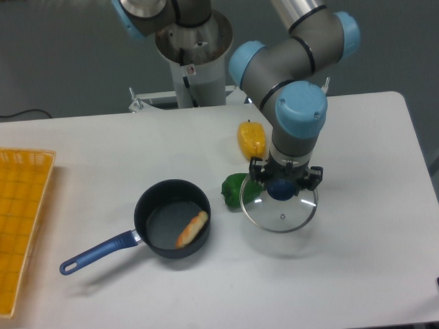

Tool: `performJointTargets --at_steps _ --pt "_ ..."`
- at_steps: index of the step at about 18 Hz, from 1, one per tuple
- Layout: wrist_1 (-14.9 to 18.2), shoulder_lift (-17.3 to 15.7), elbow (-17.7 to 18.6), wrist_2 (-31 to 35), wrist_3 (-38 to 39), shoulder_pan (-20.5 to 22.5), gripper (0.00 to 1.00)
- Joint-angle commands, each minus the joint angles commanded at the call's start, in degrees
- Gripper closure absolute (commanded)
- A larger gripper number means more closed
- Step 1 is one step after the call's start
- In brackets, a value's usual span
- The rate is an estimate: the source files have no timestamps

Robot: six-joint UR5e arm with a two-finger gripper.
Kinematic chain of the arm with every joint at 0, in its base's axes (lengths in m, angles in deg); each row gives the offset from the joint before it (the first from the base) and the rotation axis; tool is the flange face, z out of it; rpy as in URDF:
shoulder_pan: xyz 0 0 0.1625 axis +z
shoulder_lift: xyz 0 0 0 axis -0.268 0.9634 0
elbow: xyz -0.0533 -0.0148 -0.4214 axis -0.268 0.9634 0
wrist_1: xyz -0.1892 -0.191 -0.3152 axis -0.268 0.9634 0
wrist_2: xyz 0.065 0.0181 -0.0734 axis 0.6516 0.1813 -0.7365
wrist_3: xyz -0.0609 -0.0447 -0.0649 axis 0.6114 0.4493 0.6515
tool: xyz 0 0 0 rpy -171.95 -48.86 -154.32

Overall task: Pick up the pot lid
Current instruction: 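Lift the glass lid by its knob up off the table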

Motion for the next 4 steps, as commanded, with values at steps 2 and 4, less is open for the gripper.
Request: performJointTargets --at_steps 2,4 --pt "0.0 0.0 0.0 0.7 -2.0 0.0 0.48" --pt "0.2 0.0 0.1 1.3 -4.3 0.1 0.49"
